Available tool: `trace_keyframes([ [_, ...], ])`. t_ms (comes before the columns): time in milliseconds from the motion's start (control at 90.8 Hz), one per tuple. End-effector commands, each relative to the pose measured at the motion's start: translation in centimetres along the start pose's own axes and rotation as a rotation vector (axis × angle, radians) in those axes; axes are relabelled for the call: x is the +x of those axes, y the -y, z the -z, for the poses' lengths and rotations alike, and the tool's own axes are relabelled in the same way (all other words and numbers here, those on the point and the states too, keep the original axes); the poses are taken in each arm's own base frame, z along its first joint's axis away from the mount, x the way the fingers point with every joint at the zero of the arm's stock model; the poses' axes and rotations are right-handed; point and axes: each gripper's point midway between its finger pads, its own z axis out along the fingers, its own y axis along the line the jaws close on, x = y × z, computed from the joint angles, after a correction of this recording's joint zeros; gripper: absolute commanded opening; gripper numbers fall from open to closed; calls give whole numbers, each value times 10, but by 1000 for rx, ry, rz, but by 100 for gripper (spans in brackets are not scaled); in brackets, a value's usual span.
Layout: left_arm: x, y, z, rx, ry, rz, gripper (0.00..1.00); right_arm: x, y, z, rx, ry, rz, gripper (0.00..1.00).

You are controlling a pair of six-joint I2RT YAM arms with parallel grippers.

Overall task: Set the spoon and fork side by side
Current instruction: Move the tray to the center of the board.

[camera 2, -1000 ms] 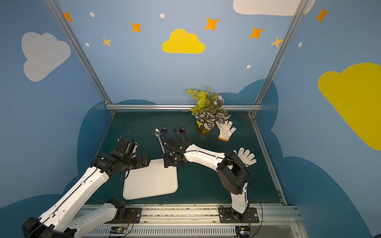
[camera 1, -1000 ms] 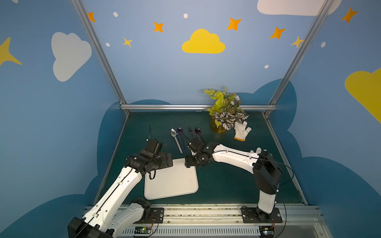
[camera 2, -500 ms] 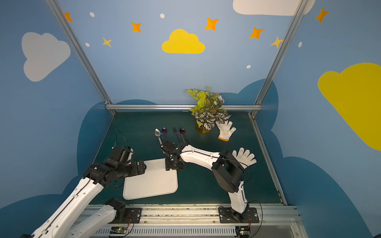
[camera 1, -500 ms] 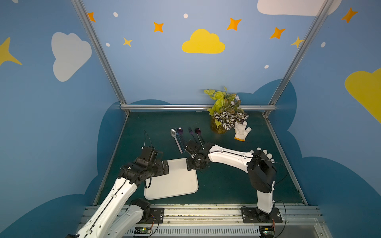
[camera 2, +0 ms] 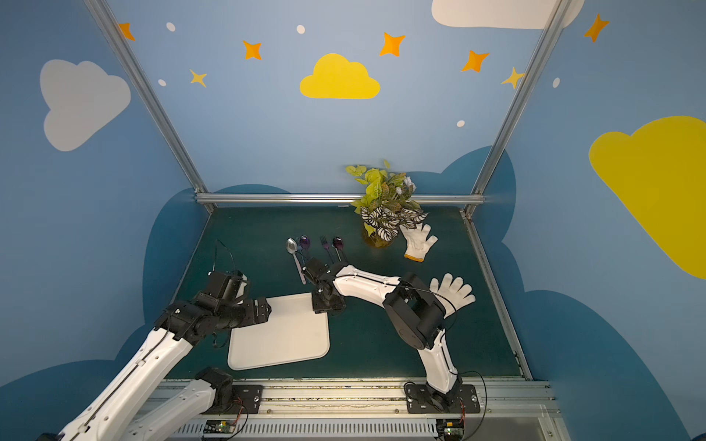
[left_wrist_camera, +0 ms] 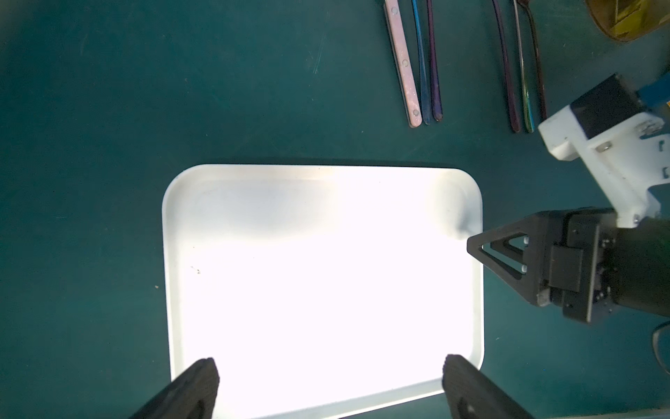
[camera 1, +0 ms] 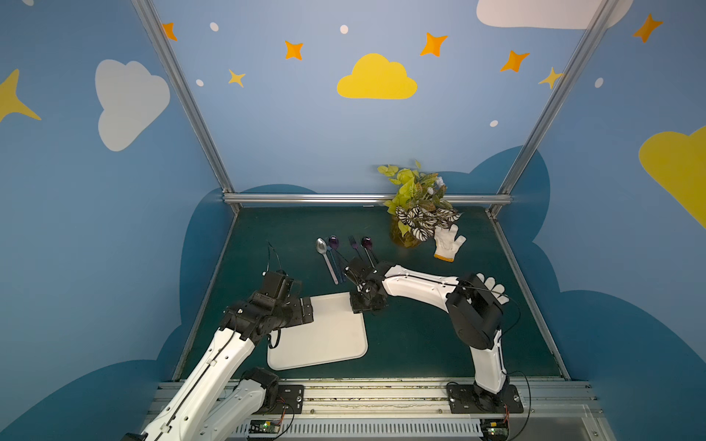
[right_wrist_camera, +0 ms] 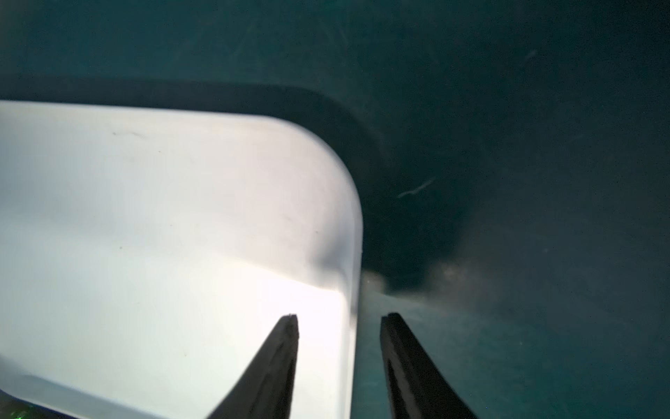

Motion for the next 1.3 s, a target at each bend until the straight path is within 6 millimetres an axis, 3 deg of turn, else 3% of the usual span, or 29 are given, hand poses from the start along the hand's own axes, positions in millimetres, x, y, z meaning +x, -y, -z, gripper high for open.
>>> trace_keyframes([
  [0, 2, -2, -3, -3, -3, -11, 100, -5, 0, 1, -15, -1, -15, 36],
  [330, 2, -1, -6, -1, -6, -11, 100, 1, 14, -11, -23, -18, -76, 22],
  [529, 2, -2, -6, -3, -7, -11, 100, -2, 23, 0, -18, 4, -88, 0],
  [672, 2, -2, -6, -3, -4, -11, 100, -2, 51, 23, -10, 29, -153, 0],
  [892, 1, -2, -4, -2, 9, -10, 100, 10, 114, 61, 26, 34, -125, 0],
  [1145, 1, -1, -6, 5, 7, -15, 100, 29, 171, 75, -10, 2, -93, 0],
  [1289, 1, -1, -7, 4, 7, -14, 100, 36, 182, 71, -57, -21, -86, 0],
])
